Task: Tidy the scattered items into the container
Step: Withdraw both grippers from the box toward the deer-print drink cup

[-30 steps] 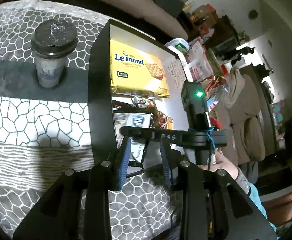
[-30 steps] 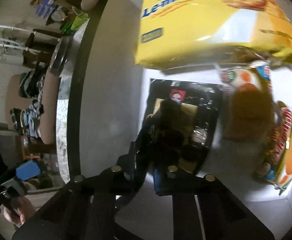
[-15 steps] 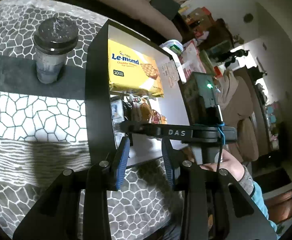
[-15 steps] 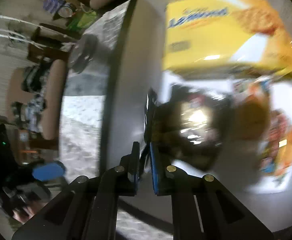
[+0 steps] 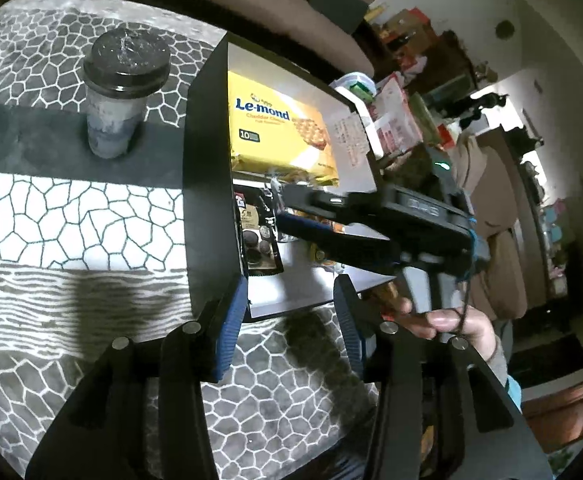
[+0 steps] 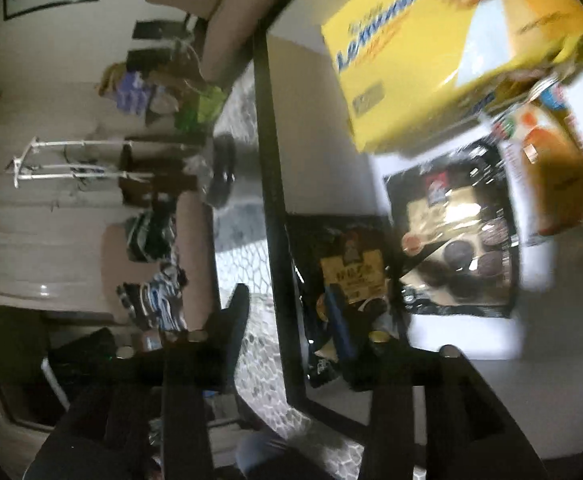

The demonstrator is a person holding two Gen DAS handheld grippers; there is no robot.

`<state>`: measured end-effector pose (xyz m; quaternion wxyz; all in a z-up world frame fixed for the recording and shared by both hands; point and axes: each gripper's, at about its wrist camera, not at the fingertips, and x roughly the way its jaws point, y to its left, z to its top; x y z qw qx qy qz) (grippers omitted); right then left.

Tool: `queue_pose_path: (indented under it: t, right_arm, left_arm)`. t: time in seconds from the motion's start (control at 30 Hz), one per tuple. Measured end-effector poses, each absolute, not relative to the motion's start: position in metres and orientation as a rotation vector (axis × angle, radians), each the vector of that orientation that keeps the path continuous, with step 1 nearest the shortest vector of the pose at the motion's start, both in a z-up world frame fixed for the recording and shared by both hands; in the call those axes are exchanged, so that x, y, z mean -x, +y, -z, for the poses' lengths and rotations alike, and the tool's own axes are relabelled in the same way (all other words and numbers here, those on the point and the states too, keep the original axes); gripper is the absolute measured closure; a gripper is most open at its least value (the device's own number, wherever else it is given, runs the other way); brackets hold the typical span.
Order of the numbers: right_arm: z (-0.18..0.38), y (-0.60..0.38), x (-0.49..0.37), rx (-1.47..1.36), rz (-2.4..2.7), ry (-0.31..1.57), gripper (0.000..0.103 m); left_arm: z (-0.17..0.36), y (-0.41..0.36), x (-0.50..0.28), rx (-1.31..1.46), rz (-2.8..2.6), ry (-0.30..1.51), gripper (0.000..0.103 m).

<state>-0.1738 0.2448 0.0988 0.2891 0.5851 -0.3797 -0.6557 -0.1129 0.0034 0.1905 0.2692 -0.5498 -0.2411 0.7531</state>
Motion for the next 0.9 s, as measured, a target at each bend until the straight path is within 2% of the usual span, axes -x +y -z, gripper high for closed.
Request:
queue_pose_path:
  t: [0.07, 0.13, 0.2, 0.23, 0.3, 0.37, 0.43, 0.53, 0.7, 0.8, 0.9]
  right_arm:
    - [-0.113, 0.254, 0.169, -1.546, 1.807, -0.953, 0.053]
    - [-0.126, 0.257, 0.159, -1.526, 1.87, -0.863, 0.047]
    - [-0.138, 0.258, 0.148, -1.492, 1.902, -0.803, 0.046]
    - [-0.145, 0.257, 0.145, -1.47, 1.919, -0.767, 0.045]
    - [-0.154, 0.256, 0.139, -1.434, 1.953, -0.694, 0.035]
    - [-0.167, 0.24, 0.141, -1.389, 1.978, -0.63, 0.015]
    - [-0.173, 0.231, 0.148, -1.357, 1.98, -0.601, 0.012]
    - [-0.183, 0.208, 0.16, -1.33, 1.98, -0.553, 0.0]
    - [-0.2, 0.159, 0.196, -1.337, 1.995, -0.449, 0.0]
    - [-0.206, 0.123, 0.221, -1.359, 2.0, -0.344, 0.0]
    - [-0.198, 0.089, 0.242, -1.397, 2.005, -0.263, 0.0]
  left_arm:
    - [-0.197, -0.002, 0.114, 1.456, -2.069, -0.664, 0.06]
    - [-0.204, -0.017, 0.116, 1.425, -2.145, -0.687, 0.051]
    - [-0.207, -0.035, 0.12, 1.392, -2.219, -0.724, 0.037]
    - [-0.208, -0.043, 0.123, 1.385, -2.26, -0.729, 0.034]
    - [-0.209, -0.063, 0.129, 1.376, -2.364, -0.729, 0.024]
    - [-0.208, -0.073, 0.136, 1.378, -2.415, -0.696, 0.014]
    - [-0.205, -0.077, 0.141, 1.372, -2.434, -0.641, 0.002]
    - [-0.199, -0.069, 0.148, 1.361, -2.472, -0.454, 0.0]
    - [-0.182, -0.05, 0.161, 1.337, -2.535, -0.185, 0.0]
    - [-0.167, -0.048, 0.173, 1.293, -2.569, -0.146, 0.0]
    - [-0.149, -0.059, 0.185, 1.229, -2.578, -0.262, 0.0]
